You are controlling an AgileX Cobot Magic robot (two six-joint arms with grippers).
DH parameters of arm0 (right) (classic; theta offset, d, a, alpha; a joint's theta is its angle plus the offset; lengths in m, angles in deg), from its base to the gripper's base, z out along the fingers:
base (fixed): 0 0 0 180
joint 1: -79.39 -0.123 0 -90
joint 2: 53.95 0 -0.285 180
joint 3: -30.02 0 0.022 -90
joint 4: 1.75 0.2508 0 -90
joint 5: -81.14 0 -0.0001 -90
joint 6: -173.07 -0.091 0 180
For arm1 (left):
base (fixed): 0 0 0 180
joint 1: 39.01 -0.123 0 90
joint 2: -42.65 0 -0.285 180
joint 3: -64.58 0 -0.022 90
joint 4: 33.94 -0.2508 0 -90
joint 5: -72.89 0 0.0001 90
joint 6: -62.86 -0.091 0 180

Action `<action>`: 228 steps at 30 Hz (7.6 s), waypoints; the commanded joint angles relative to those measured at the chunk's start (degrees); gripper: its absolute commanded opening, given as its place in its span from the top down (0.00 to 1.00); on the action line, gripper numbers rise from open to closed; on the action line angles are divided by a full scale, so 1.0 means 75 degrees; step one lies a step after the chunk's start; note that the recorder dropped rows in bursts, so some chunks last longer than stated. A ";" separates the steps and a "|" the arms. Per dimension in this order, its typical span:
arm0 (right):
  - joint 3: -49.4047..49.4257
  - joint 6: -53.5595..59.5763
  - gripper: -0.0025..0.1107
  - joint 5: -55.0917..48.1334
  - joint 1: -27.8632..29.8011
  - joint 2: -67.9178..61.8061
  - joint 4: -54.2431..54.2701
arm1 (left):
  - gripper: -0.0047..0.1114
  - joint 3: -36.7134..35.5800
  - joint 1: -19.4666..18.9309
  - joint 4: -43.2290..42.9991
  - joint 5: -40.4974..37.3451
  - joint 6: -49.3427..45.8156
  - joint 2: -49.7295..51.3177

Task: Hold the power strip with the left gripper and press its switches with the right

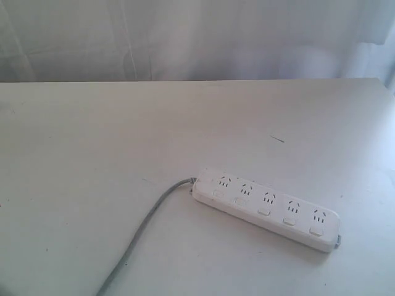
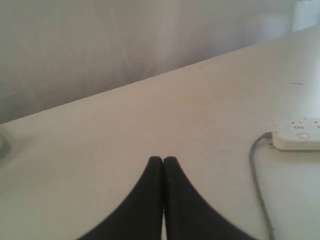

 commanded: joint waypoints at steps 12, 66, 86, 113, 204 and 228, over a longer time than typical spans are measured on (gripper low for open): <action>0.0047 -0.0003 0.98 0.0034 0.0035 0.0041 -0.0013 | 0.96 0.1007 -0.0010 -0.1835 0.0573 0.2059 0.2341; 0.0047 -0.0001 0.98 0.0033 0.0035 0.0041 -0.0013 | 0.96 0.0991 0.0259 -0.1902 0.1209 0.3845 0.3064; 0.0047 -0.0001 0.98 0.0033 0.0035 0.0041 -0.0013 | 0.94 0.1442 0.3853 -0.5643 0.3138 0.3962 0.5930; 0.0047 -0.0001 0.98 0.0046 0.0035 0.0041 -0.0013 | 0.38 0.4107 0.6083 -0.4676 0.3078 0.0552 1.0139; 0.0047 -0.0001 0.98 0.0046 0.0035 0.0041 -0.0013 | 0.05 0.7559 0.6475 -0.2372 0.0663 -0.4833 1.4571; 0.0047 -0.0001 0.98 0.0032 0.0035 0.0041 -0.0013 | 0.05 0.7578 0.5938 -0.3409 0.1202 -0.4903 1.5734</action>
